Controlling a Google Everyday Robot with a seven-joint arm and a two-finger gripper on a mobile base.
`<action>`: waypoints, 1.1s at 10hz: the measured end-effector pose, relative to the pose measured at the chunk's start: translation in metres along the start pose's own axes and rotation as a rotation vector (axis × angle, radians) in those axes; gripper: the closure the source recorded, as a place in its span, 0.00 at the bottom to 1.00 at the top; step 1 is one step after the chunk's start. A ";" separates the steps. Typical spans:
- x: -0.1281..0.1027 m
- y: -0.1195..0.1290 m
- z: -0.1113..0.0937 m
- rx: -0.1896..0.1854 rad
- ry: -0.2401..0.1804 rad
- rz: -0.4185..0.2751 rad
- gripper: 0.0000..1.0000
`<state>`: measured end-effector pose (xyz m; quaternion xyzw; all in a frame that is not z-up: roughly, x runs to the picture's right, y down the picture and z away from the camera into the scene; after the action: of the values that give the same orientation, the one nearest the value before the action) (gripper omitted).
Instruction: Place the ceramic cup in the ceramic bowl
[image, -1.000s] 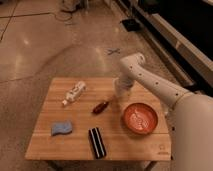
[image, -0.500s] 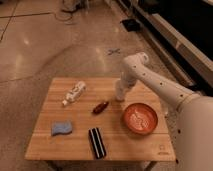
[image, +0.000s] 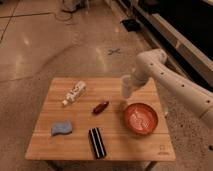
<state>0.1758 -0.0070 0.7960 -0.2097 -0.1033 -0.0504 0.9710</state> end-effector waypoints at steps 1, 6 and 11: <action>0.014 0.015 -0.015 0.005 0.000 0.022 1.00; 0.038 0.113 -0.046 -0.004 0.017 0.048 1.00; 0.016 0.157 -0.017 0.063 0.090 0.013 0.85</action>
<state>0.2169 0.1269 0.7222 -0.1770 -0.0596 -0.0500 0.9811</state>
